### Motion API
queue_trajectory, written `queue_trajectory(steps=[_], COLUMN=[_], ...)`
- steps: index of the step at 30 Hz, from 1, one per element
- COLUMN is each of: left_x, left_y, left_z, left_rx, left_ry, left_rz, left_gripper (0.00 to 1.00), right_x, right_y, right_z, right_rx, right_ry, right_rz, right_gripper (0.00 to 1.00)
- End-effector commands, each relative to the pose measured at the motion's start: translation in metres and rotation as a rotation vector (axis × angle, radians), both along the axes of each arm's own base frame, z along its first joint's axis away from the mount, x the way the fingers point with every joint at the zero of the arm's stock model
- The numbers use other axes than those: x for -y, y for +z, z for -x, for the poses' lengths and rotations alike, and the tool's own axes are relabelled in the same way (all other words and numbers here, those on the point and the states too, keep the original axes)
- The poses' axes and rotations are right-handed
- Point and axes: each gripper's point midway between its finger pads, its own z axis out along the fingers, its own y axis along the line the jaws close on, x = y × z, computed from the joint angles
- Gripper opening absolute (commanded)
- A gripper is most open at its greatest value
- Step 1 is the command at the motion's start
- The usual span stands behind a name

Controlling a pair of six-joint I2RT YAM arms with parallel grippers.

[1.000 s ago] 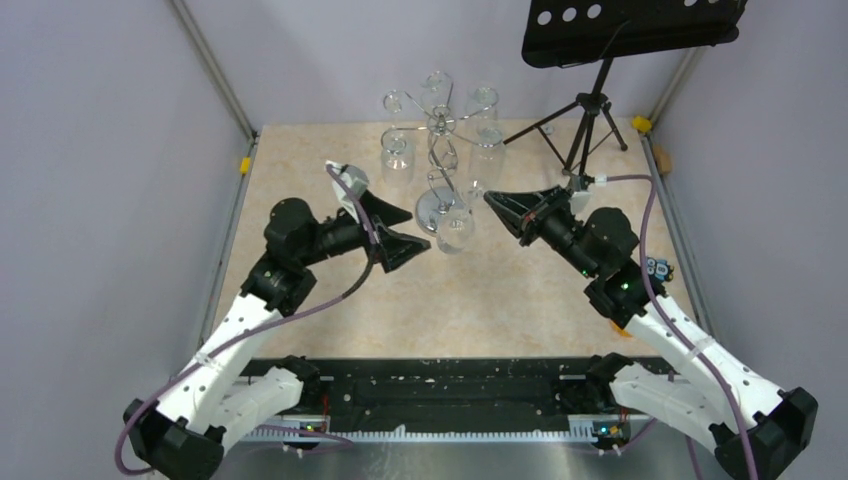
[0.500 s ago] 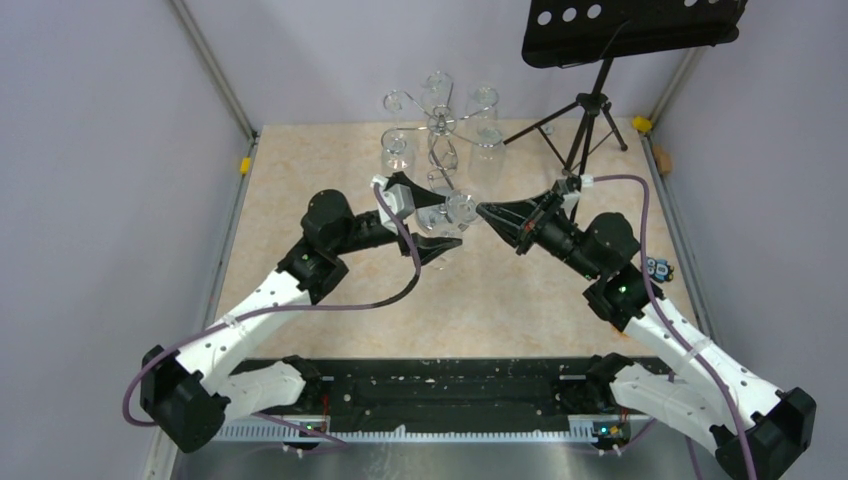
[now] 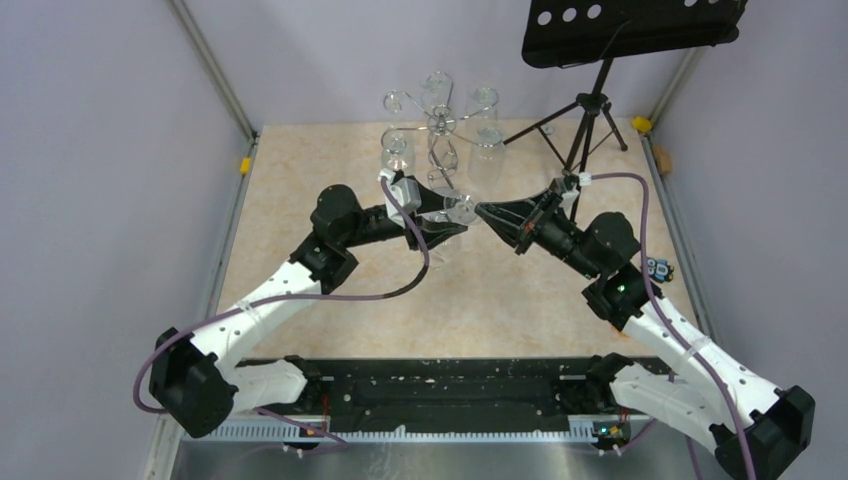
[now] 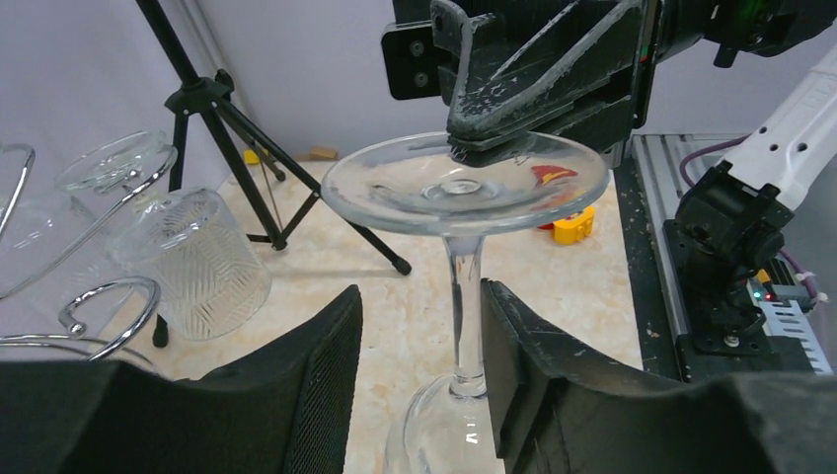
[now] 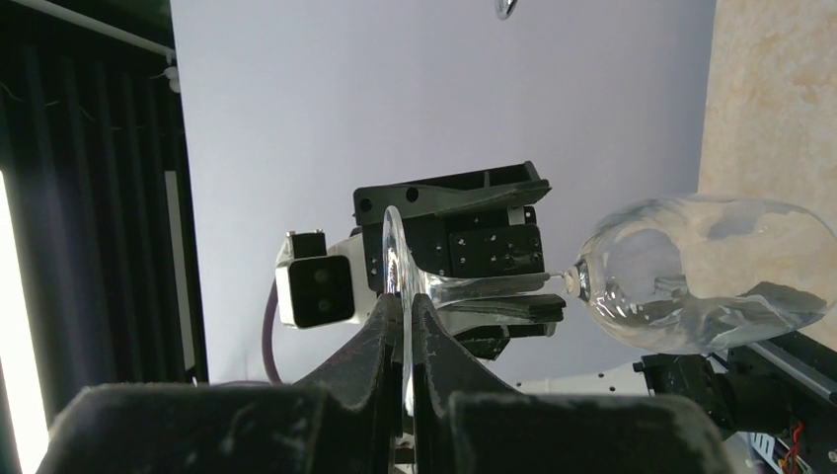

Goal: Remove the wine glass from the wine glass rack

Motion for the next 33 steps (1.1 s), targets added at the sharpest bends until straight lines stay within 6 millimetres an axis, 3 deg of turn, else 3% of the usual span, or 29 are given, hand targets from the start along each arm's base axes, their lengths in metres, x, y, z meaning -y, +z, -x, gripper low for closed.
queue_trajectory(steps=[1,6,7,8,9,12,14,20,26,29,33], left_x=[0.004,0.008,0.008,0.008,0.008,0.007,0.004,-0.015,-0.043,-0.056,-0.068], left_y=[0.029,0.032,0.034,0.036,0.037,0.05,0.062,0.109,0.149,0.168,0.183], left_z=[0.011,0.015,0.015,0.015,0.014,0.011,0.008,-0.003,-0.001,0.006,0.011], left_rx=[0.052,0.066,0.066,0.071,0.071,0.067,0.058,-0.044,-0.198,-0.26,-0.335], left_ry=[-0.066,-0.106,-0.104,-0.103,-0.1,-0.071,-0.033,0.078,0.097,0.06,0.012], left_rz=[0.06,0.06,0.061,0.067,0.073,0.13,0.19,0.439,0.711,0.837,0.958], left_gripper=[0.47,0.02,0.0,0.0,0.0,0.0,0.0,0.0,0.0,0.0,0.0], right_x=[0.002,0.004,0.006,0.008,0.009,0.011,0.012,0.025,0.038,0.038,0.031], right_y=[0.024,0.023,0.023,0.023,0.022,0.02,0.017,0.002,0.0,0.003,0.021], right_z=[0.005,0.0,-0.001,-0.003,-0.004,-0.007,-0.008,-0.01,-0.004,0.0,0.01], right_rx=[0.077,0.094,0.1,0.104,0.108,0.129,0.148,0.162,0.188,0.206,0.254], right_ry=[0.015,-0.021,-0.036,-0.054,-0.068,-0.096,-0.109,-0.183,-0.228,-0.216,-0.14], right_rz=[-0.063,-0.038,-0.028,-0.019,-0.011,0.026,0.047,0.045,0.035,0.007,-0.112], right_gripper=[0.0,0.0,0.0,0.02,0.11,0.55,0.66,0.74,0.82,0.85,0.84])
